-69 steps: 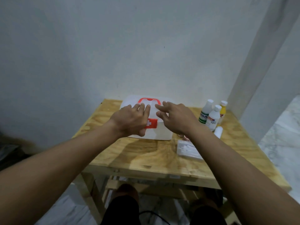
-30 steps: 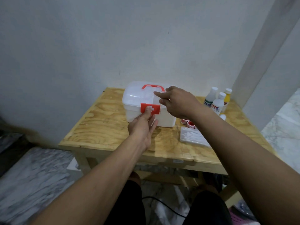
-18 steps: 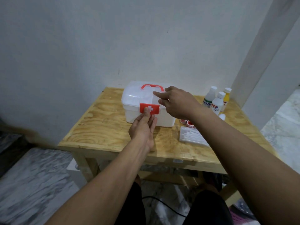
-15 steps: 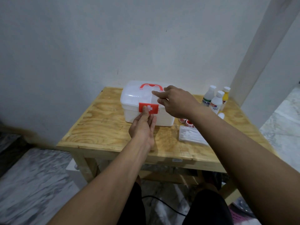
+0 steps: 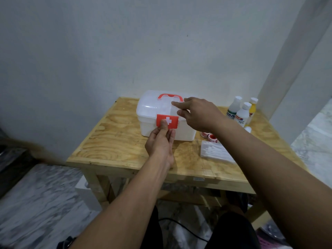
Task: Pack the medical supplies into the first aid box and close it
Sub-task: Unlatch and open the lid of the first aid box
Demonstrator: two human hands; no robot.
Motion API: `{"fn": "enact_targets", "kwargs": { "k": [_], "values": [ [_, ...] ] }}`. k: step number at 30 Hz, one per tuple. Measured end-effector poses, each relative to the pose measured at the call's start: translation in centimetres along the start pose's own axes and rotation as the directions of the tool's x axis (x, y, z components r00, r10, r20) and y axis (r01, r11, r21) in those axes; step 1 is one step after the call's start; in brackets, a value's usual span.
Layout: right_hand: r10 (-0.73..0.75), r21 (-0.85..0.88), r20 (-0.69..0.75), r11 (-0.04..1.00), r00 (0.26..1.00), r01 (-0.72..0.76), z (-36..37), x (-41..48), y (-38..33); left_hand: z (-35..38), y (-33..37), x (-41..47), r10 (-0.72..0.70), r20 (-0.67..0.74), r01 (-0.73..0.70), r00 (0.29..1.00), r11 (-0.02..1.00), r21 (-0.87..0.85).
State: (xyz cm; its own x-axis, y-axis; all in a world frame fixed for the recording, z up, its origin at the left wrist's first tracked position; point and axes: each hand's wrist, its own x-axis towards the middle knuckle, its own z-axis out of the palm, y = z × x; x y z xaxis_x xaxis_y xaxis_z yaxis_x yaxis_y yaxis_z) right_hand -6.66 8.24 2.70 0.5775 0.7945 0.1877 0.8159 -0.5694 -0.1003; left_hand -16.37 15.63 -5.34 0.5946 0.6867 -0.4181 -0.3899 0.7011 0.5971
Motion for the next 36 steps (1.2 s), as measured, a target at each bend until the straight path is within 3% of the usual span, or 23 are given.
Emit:
{"fn": "enact_targets", "kwargs": {
  "k": [3,7,9,12,14,15,19,22,29,36],
  "values": [
    [0.019,0.052,-0.014,0.998,1.000,-0.018,0.1,-0.2,-0.1,-0.1,0.1,0.0,0.043,-0.002,-0.043,0.999,0.997,0.066],
    [0.077,0.177,-0.011,0.981,0.997,-0.074,0.1,-0.4,0.6,-0.6,1.1,-0.8,0.192,0.019,-0.190,0.981,0.941,0.280],
    [0.110,0.251,-0.006,0.962,0.994,-0.105,0.1,-0.7,1.0,-1.0,2.1,-1.7,0.310,0.020,-0.281,0.951,0.832,0.479],
    [0.092,0.305,-0.018,0.949,0.996,-0.083,0.4,-1.1,1.0,-1.4,4.1,-1.9,0.555,-0.020,-0.336,0.832,0.531,0.778],
    [0.089,0.322,-0.032,0.944,0.996,-0.074,0.7,-1.3,1.0,-1.2,6.1,-1.1,0.673,-0.010,-0.368,0.740,0.416,0.832],
    [0.102,0.338,-0.031,0.937,0.994,-0.086,0.8,-1.5,1.0,-1.0,7.1,-0.4,0.687,0.027,-0.397,0.726,0.387,0.832],
    [0.239,0.435,0.048,0.869,0.970,-0.236,1.1,-2.3,1.2,0.3,10.1,1.8,0.490,0.276,-0.420,0.827,0.211,0.883],
    [0.241,0.444,0.054,0.863,0.969,-0.239,1.2,-2.7,0.9,0.5,10.7,1.6,0.386,0.407,-0.474,0.828,0.091,0.876],
    [0.260,0.534,-0.009,0.817,0.965,-0.215,1.0,-3.2,1.1,0.1,11.5,1.4,0.441,0.412,-0.453,0.797,-0.014,0.891],
    [0.292,0.647,-0.059,0.739,0.955,-0.186,1.9,-3.5,0.8,-0.7,11.4,0.7,0.456,0.513,-0.525,0.727,-0.112,0.844]
  ]
}}
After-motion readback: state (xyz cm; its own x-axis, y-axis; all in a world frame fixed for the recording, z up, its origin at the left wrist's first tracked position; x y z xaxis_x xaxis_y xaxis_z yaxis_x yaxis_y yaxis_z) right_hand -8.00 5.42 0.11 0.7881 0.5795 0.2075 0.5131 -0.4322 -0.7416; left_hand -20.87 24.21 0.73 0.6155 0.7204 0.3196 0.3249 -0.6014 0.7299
